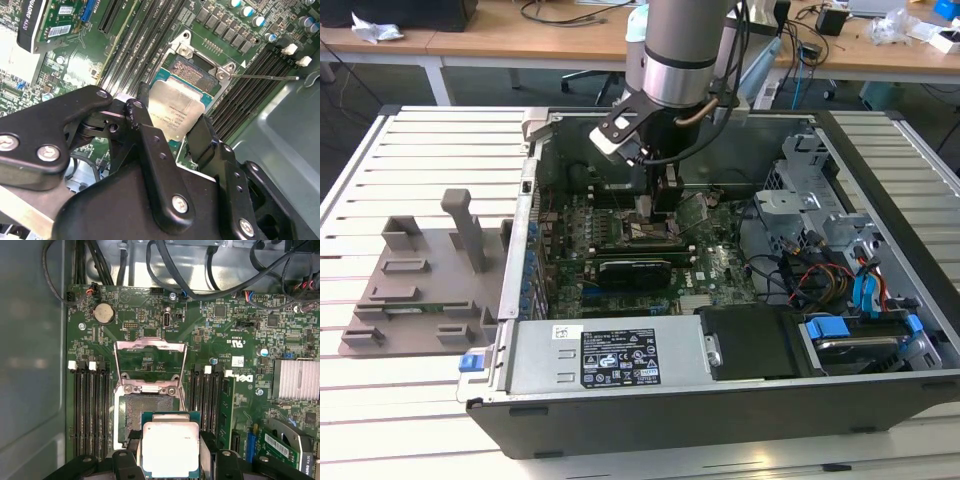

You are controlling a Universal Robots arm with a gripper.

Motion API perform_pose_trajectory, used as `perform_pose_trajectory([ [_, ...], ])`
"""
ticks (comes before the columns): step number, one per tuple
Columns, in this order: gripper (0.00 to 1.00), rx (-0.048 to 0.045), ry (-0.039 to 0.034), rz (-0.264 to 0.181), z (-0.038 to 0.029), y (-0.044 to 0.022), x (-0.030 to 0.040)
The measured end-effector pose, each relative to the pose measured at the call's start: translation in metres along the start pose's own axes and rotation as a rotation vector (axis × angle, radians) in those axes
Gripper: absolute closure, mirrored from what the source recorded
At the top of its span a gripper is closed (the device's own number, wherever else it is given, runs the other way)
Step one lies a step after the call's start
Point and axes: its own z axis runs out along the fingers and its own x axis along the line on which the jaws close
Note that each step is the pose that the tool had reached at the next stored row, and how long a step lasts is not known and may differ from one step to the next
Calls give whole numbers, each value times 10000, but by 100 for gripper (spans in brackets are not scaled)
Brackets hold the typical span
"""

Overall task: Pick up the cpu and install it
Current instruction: 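Place the cpu into insertion slot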

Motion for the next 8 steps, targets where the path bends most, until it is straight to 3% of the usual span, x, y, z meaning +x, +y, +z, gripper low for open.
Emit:
perform_pose_trajectory([
  [8,45,2,-46,2,57,25,60],
])
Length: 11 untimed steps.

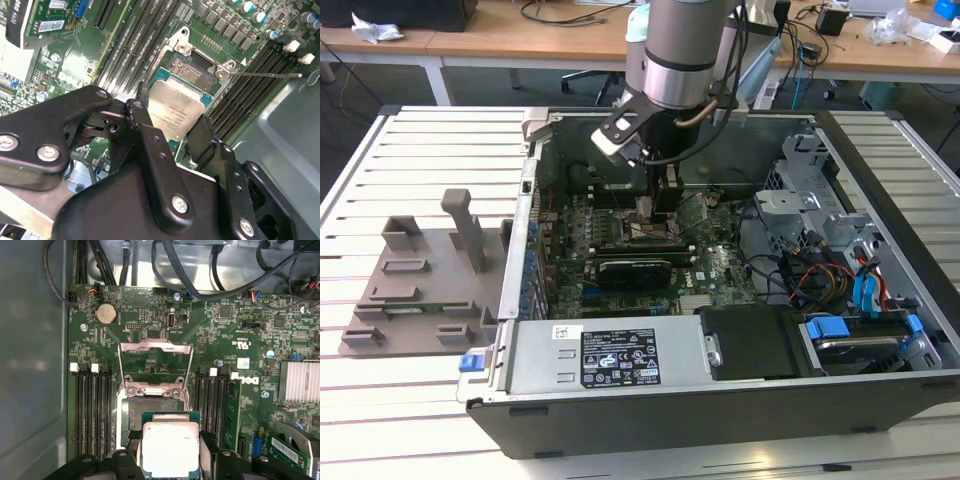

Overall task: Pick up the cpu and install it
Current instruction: 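Place the cpu into insertion slot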

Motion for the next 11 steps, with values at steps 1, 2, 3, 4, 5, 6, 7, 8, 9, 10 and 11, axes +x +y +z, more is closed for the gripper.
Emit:
perform_pose_trajectory([
  [1,45,0,-3,1,8,3,3],
  [2,45,1,-7,2,20,6,6],
  [3,45,1,-8,1,31,9,8],
  [4,45,0,-8,0,43,11,9],
  [5,45,1,-9,1,70,15,13],
  [6,45,0,-7,0,116,22,24],
  [7,45,1,-9,0,143,24,33],
  [8,45,2,-11,1,155,25,41],
  [9,45,1,-9,0,165,26,48],
  [10,45,1,-9,0,182,27,59],
  [11,45,1,-9,0,199,28,69],
])
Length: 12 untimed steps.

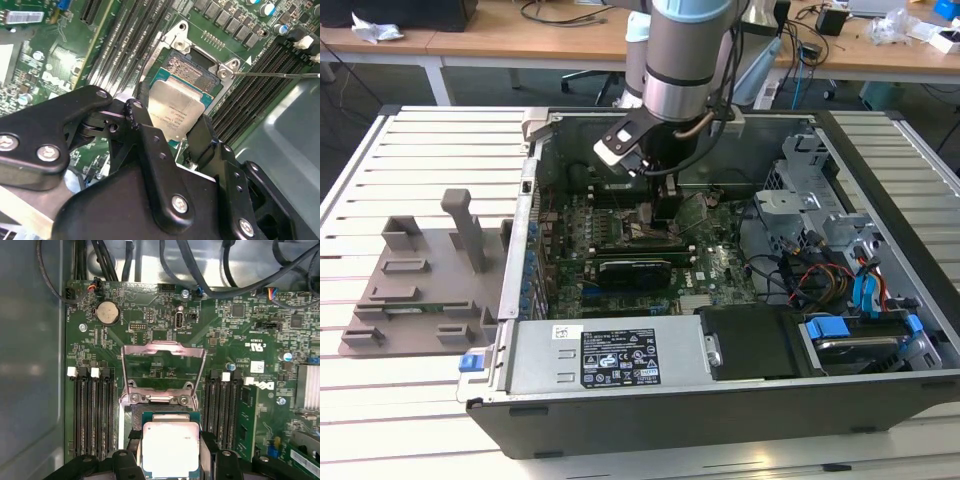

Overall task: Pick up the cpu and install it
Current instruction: 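Place the cpu into insertion slot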

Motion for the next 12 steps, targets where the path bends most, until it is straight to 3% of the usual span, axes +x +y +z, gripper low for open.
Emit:
perform_pose_trajectory([
  [8,45,10,-74,257,114,3,33],
  [12,45,10,-73,258,185,-44,38],
])
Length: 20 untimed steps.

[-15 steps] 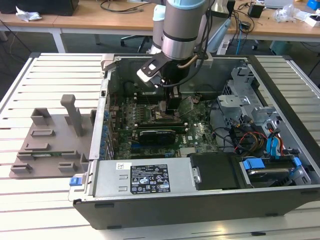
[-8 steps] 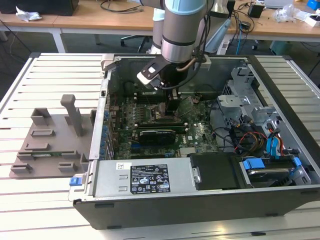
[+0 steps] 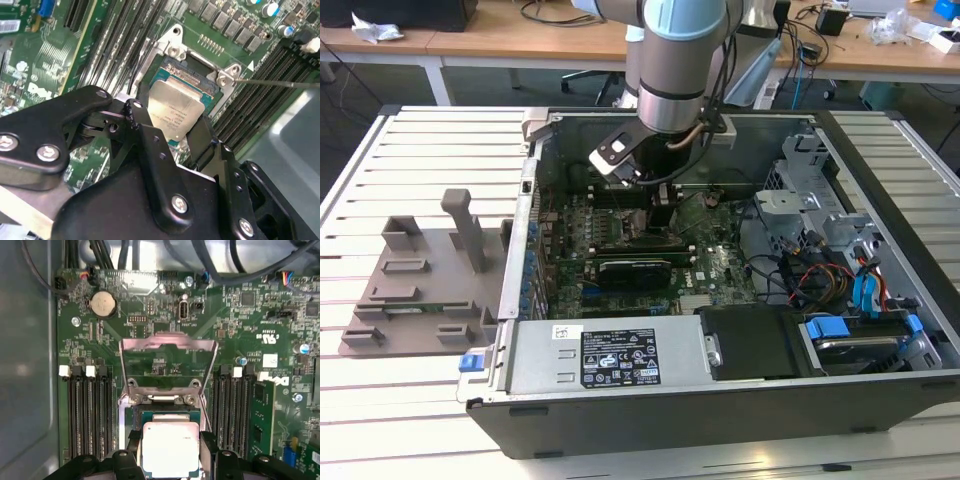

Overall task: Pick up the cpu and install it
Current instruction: 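Place the cpu into insertion slot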

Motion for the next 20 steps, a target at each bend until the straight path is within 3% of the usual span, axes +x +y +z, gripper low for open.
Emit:
perform_pose_trajectory([
  [9,45,-5,-4,-168,108,-5,40],
  [20,45,-5,-5,-166,131,-4,40],
])
